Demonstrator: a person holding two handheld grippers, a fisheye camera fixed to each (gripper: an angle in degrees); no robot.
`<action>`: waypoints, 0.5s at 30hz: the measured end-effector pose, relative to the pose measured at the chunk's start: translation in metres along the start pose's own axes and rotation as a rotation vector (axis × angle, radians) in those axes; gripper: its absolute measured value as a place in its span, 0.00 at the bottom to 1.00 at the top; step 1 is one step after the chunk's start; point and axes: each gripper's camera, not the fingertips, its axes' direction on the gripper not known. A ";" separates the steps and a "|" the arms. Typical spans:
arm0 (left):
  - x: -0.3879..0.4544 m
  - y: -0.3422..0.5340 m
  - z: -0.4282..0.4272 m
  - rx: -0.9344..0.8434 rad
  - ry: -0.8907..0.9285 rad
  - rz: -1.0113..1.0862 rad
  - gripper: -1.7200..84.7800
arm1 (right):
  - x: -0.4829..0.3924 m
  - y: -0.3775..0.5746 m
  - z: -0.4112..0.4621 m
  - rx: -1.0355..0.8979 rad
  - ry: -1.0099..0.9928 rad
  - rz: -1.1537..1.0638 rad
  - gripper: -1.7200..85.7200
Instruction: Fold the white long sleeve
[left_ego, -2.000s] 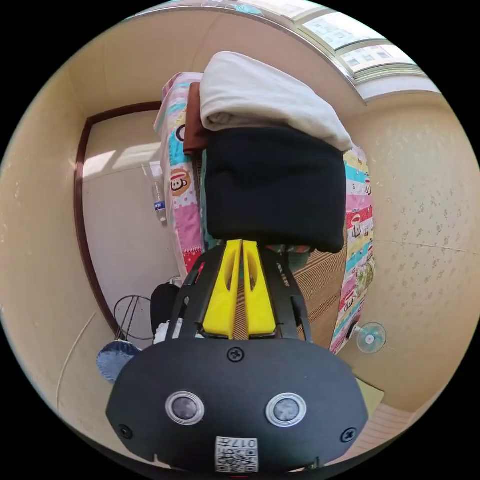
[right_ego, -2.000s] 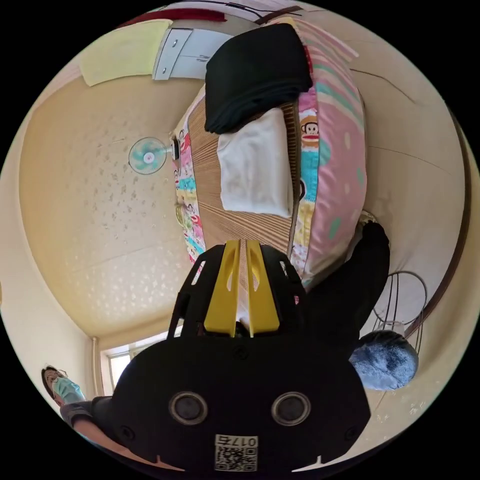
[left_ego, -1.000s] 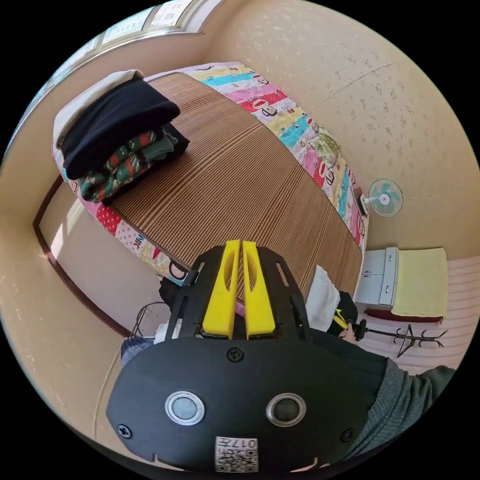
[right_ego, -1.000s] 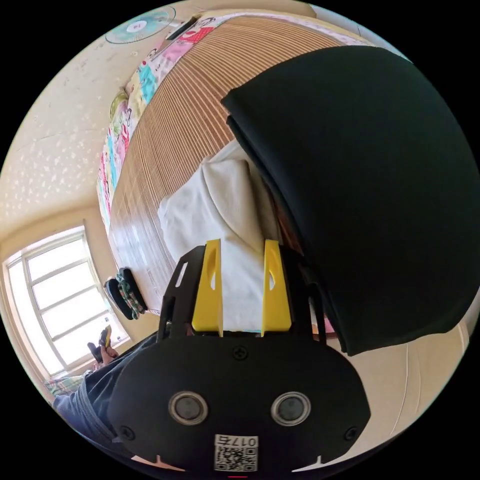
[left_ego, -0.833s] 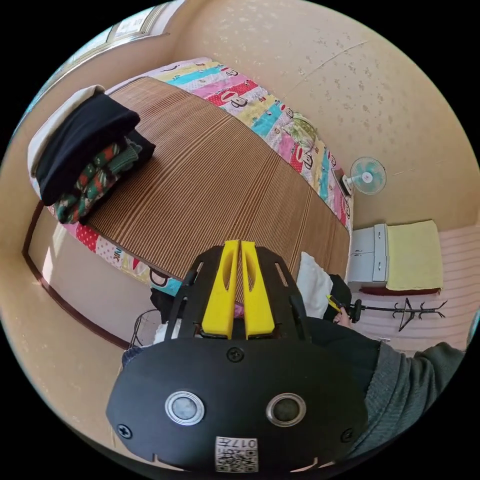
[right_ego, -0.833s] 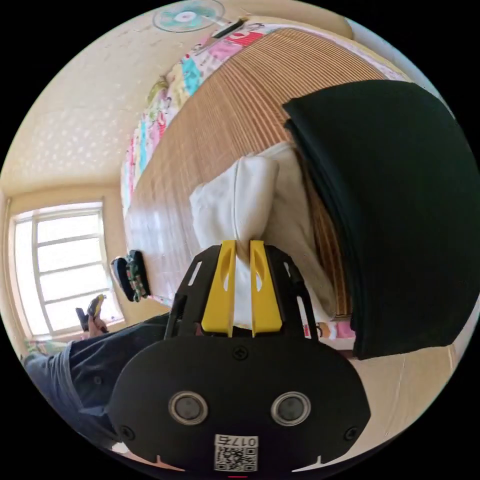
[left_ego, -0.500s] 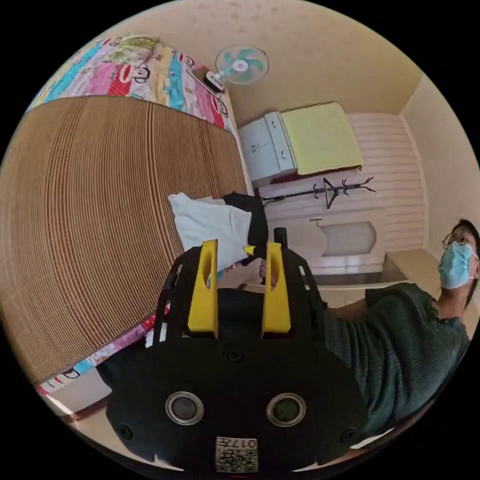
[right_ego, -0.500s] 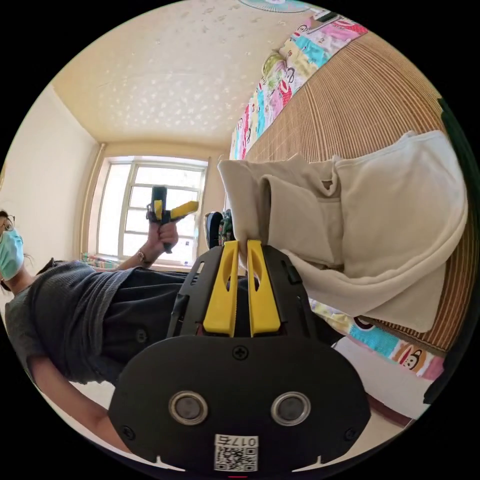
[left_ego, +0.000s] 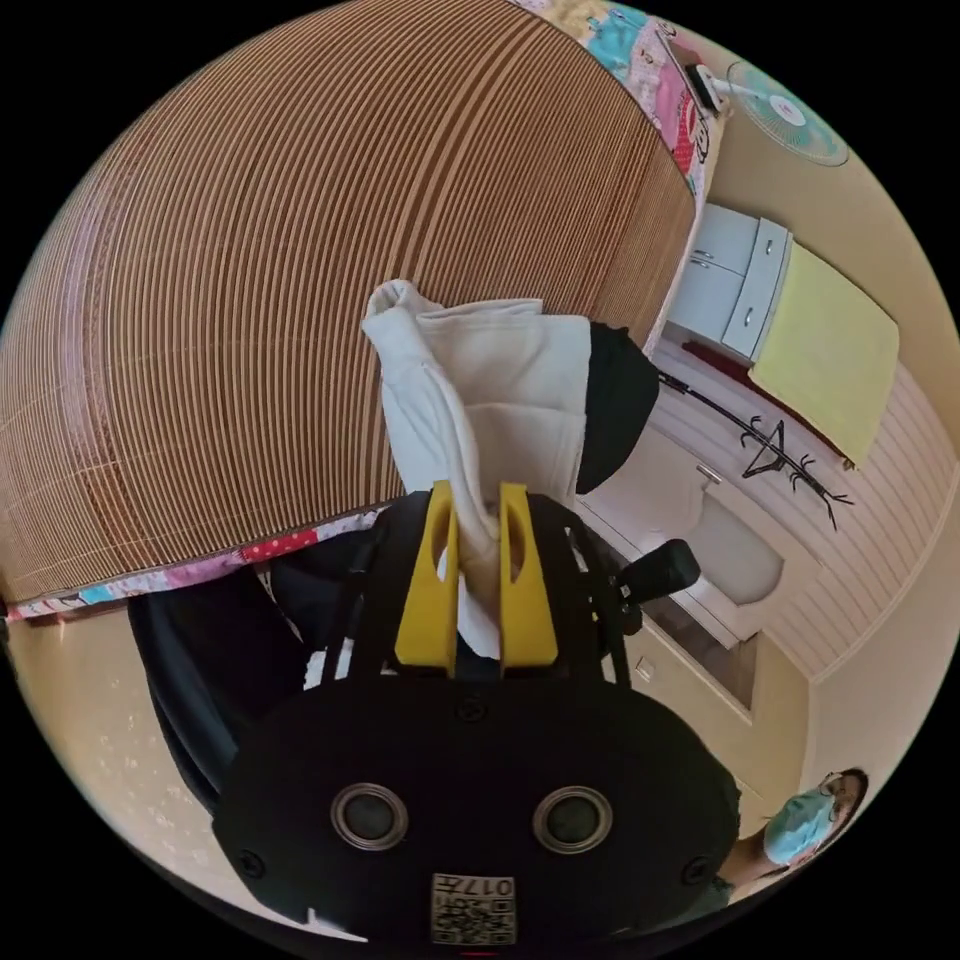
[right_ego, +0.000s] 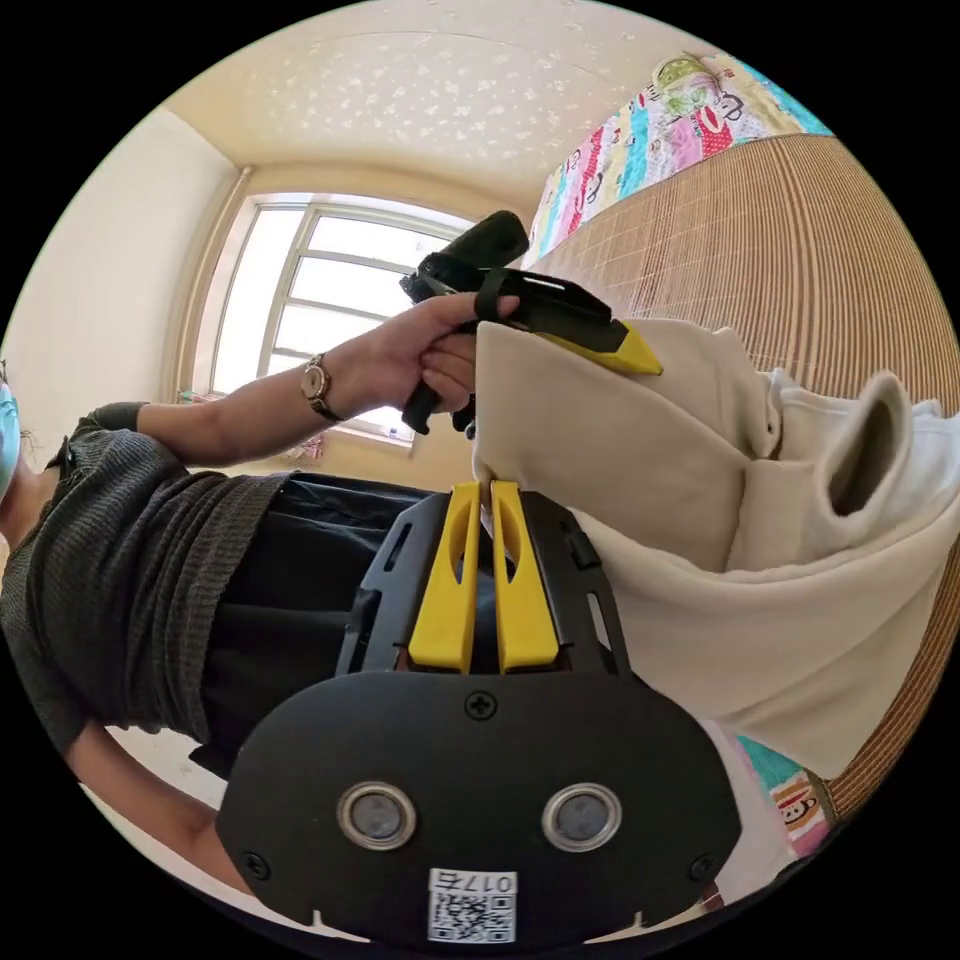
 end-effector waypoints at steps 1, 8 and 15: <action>0.001 0.004 -0.002 0.004 0.052 0.045 0.08 | -0.010 0.000 0.005 0.021 -0.043 -0.033 0.05; 0.047 0.115 -0.090 0.046 0.427 0.795 0.07 | -0.132 -0.016 0.032 0.110 -0.223 -0.424 0.05; 0.067 0.278 -0.236 0.205 0.815 1.509 0.06 | -0.272 0.002 0.084 0.021 -0.019 -0.767 0.05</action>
